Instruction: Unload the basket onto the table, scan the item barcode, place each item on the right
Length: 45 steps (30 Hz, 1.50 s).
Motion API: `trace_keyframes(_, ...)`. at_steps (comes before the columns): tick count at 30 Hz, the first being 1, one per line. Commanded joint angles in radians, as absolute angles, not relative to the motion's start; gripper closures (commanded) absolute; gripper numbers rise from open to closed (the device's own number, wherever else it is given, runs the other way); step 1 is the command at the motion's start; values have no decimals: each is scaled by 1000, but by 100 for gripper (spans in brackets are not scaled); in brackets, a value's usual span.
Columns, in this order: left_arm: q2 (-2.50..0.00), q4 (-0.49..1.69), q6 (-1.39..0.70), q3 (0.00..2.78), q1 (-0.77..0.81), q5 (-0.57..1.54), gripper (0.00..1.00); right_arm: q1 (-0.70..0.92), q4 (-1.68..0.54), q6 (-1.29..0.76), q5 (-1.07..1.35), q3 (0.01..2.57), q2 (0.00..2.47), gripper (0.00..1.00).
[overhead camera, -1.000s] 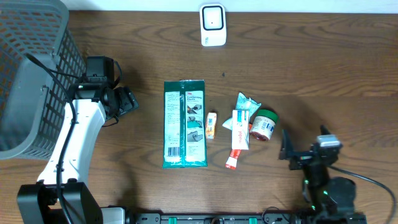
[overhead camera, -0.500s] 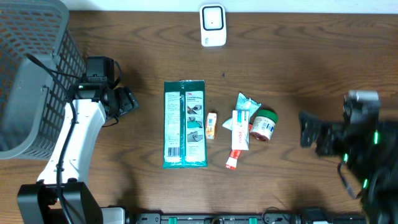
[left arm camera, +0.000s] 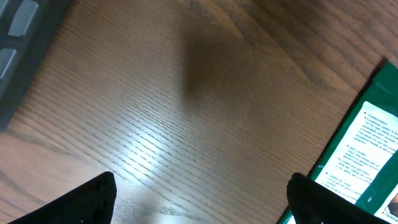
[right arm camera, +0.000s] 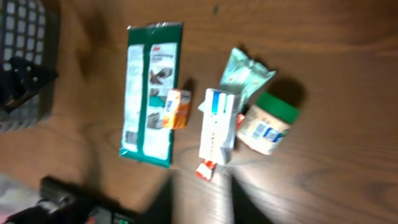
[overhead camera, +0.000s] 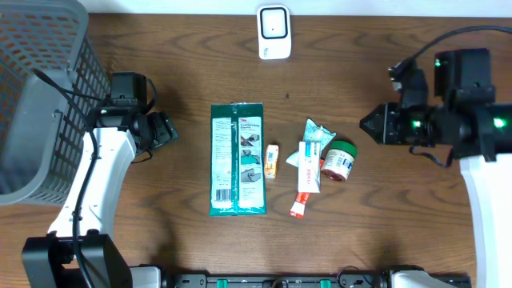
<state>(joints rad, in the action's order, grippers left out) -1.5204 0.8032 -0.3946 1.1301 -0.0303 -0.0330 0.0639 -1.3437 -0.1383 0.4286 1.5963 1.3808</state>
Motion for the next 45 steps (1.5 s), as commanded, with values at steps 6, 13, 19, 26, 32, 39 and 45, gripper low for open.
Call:
trace_keyframes(6,-1518,803,-390,1135,-33,-49,11,80,-1287,-126,503,1370,1406,52)
trace_keyframes(13,-1518,803,-390,1135,-34,-49,11,81,-1064,-193,503,1099,1406,45)
trace_keyframes(19,-1518,803,-390,1135,-33,-49,11,175,-928,-293,366,1004,1406,44)
trace_keyframes(26,-1518,803,-390,1135,-33,-49,11,416,-866,-437,159,1032,1408,48)
trace_keyframes(32,-1518,803,-390,1135,-33,-49,11,690,-1040,-565,-144,1293,1562,51)
trace_keyframes(39,-1518,803,-390,1135,-33,-49,11,857,-1277,-691,-377,1550,1848,43)
trace_keyframes(45,-1518,803,-390,1135,-33,-49,11,899,-1355,-756,-407,1556,2010,37)
